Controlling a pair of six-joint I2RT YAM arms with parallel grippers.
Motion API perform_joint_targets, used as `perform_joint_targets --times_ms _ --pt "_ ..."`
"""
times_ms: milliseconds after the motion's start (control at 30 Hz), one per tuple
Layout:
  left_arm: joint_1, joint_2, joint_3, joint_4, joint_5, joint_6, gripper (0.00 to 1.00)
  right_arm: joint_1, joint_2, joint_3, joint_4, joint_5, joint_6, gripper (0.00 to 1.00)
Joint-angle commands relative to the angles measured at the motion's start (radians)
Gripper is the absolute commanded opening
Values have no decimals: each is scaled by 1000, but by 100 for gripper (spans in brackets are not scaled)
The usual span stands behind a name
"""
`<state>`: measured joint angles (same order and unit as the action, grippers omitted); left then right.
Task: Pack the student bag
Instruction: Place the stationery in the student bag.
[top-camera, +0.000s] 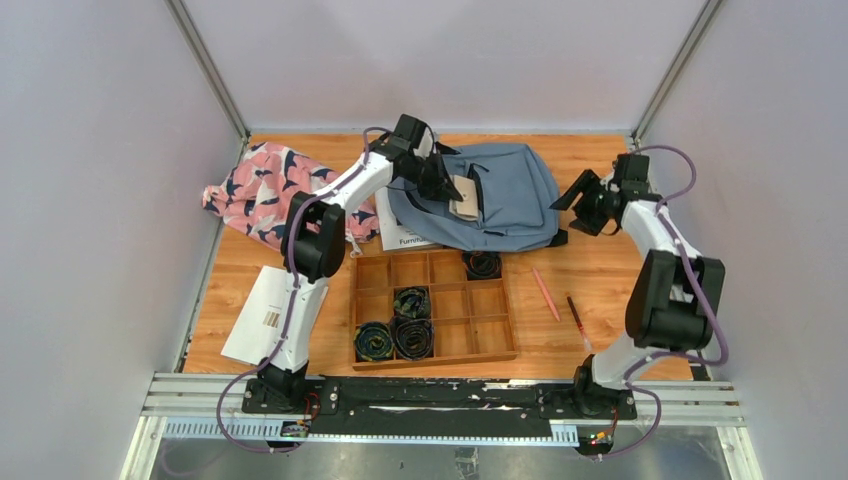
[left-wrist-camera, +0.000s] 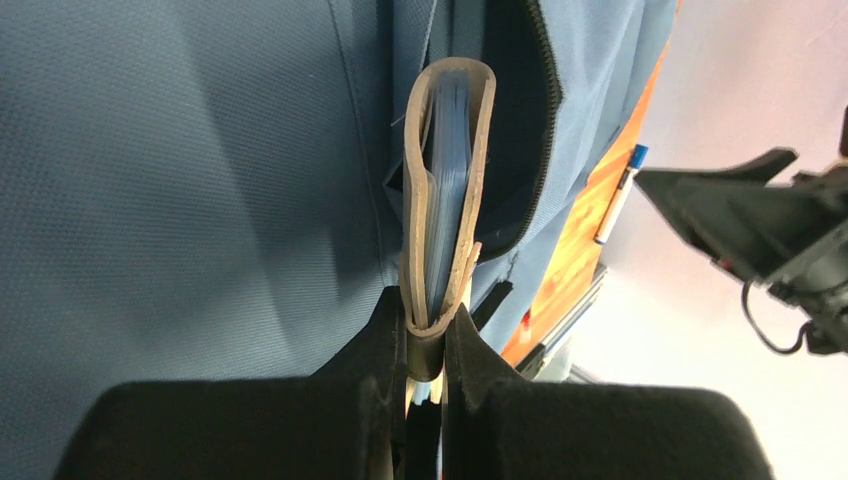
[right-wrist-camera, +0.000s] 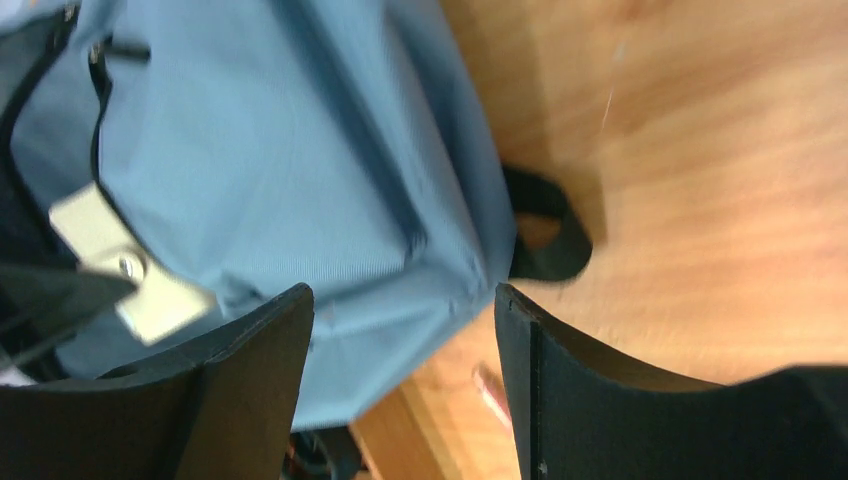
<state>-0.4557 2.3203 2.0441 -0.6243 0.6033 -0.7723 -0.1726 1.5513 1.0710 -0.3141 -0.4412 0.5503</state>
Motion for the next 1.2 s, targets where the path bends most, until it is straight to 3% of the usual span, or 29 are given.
perform_joint_targets --times_ms 0,167,300,467,567,767,867,1033,1167 --pt "-11 -18 -40 110 86 -86 0 -8 150 196 -58 176 -26 71" --pt "-11 -3 -40 126 93 -97 0 -6 355 373 -78 61 -56 69" --pt "-6 -3 -50 178 111 -130 0 28 454 439 -150 102 -98 61" --pt "-6 13 -29 194 122 -151 0 48 434 335 -80 52 -70 24" --pt "-5 -18 -93 251 99 -175 0 71 396 282 -54 57 -59 13" --pt "1 -27 -102 230 94 -167 0 74 359 223 -12 36 -33 11" --pt "11 -88 -162 248 16 -164 0 74 339 199 7 30 -25 11" --pt "33 -86 -80 174 -43 -89 0 74 322 167 47 -2 -15 11" --pt "30 -120 -167 323 -17 -132 0 74 314 147 76 -28 2 11"
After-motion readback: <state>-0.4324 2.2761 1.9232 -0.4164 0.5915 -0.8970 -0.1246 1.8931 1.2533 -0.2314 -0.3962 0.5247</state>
